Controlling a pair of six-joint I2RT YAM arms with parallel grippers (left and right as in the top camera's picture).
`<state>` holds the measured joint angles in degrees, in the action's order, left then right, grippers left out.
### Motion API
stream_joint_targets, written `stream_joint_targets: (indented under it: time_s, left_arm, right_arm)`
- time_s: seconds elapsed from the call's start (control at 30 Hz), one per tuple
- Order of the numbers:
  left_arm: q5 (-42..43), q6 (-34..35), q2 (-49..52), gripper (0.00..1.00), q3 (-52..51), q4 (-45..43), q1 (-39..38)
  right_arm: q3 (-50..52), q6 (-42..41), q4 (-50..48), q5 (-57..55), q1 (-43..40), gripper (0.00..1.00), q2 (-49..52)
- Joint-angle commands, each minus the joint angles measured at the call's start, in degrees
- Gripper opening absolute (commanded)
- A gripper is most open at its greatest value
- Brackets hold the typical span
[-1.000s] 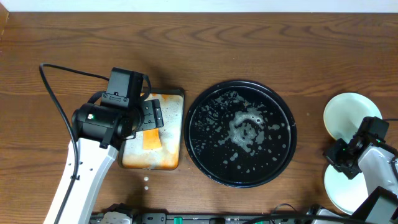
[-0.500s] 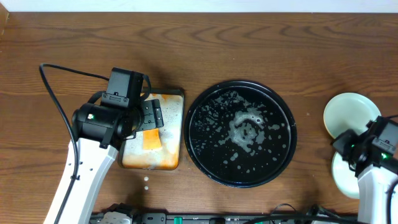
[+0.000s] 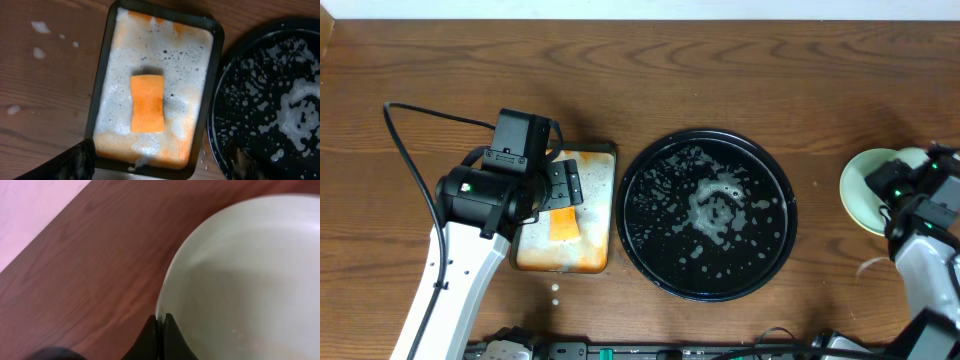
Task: Clean dirty plates on tray and stack at the side
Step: 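Release the plate on the stack and withdraw the right gripper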
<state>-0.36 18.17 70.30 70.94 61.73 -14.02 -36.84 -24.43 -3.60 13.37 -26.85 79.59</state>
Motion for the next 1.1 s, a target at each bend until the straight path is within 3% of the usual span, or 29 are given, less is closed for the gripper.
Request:
stream_joint_targets:
  time_s: [0.0,0.13,0.17,0.2,0.27,0.43,0.7,0.83,0.87,0.9,1.07]
  left_arm:
    - [-0.48,0.02,-0.22,0.84,0.15,0.33,0.24]
    - [-0.48,0.02,-0.22,0.84,0.15,0.33,0.24]
    - [-0.48,0.02,-0.22,0.84,0.15,0.33,0.24]
    - [-0.48,0.02,-0.22,0.84,0.15,0.33,0.24]
    - [-0.48,0.02,-0.22,0.84,0.15,0.33,0.24]
    - [-0.48,0.02,-0.22,0.84,0.17,0.33,0.24]
    - [-0.48,0.02,-0.22,0.84,0.15,0.33,0.24]
    - [-0.48,0.02,-0.22,0.84,0.15,0.33,0.24]
    - [-0.48,0.02,-0.22,0.84,0.17,0.33,0.24]
    - [-0.48,0.02,-0.22,0.84,0.15,0.33,0.24]
    - [-0.48,0.02,-0.22,0.84,0.15,0.33,0.24]
  right_arm:
    - [-0.7,-1.51,-0.94,3.28,3.82,0.01,3.13]
    - [-0.7,-1.25,-0.92,2.08,6.91,0.03,3.96]
    - [-0.7,-1.25,-0.92,2.12,7.15,0.16,3.65]
    - [-0.7,-1.25,-0.92,2.1,7.19,0.35,3.37]
    - [-0.7,-1.27,-0.92,2.54,7.19,0.45,2.27]
    - [-0.7,-1.07,2.12,11.52,7.85,0.43,-3.34]
    - [-0.7,11.67,21.29,16.48,20.06,0.4,-17.68]
    - [-0.7,12.7,26.32,16.52,25.18,0.47,-27.36]
    - [-0.7,12.46,26.82,16.61,25.81,0.58,-29.59]
    - [-0.7,12.22,27.1,16.83,26.25,0.99,-31.93]
    - [-0.7,12.26,30.05,17.07,26.84,0.99,-42.6]
